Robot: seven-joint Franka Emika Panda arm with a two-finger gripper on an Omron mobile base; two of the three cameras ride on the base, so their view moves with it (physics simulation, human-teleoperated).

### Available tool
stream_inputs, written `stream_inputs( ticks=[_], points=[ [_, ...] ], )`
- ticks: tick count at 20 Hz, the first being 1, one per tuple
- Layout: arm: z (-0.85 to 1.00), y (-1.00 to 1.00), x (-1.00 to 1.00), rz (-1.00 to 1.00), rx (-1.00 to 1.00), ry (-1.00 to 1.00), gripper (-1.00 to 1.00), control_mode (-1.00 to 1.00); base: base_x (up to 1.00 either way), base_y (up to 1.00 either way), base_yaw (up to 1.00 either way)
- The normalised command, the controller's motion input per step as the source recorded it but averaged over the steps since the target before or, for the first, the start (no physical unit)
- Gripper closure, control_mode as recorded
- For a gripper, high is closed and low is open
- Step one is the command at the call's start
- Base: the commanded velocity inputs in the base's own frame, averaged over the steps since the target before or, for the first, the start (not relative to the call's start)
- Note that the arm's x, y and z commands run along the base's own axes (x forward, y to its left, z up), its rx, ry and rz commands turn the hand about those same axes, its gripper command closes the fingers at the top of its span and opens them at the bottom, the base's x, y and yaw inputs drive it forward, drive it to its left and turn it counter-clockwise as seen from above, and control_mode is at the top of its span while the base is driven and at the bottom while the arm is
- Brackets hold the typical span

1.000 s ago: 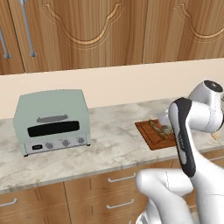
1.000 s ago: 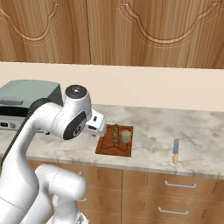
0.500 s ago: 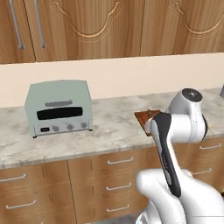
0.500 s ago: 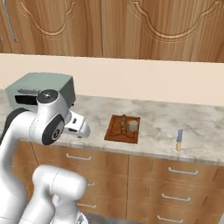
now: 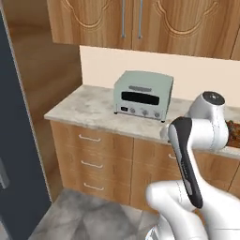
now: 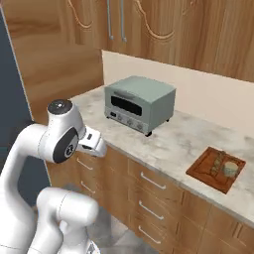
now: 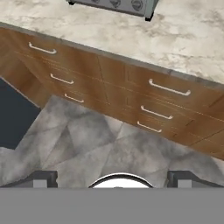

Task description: Retrieve the sausage and cheese from the fridge and place them on the cutting board on the counter.

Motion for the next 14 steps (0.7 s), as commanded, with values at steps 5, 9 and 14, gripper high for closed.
stream_inputs(
  ticks=[5, 9, 14],
  points=[
    [0.00, 0.00, 0.00, 0.00, 0.00, 0.00, -1.00, 1.00, -0.27, 0.56, 0.82],
    [0.00, 0.00, 0.00, 0.00, 0.00, 0.00, -1.00, 1.00, -0.18, 0.82, 0.77],
    [0.00, 0.00, 0.00, 0.00, 0.00, 0.00, -1.00, 1.00, 0.07, 0.91, 0.64]
  ],
)
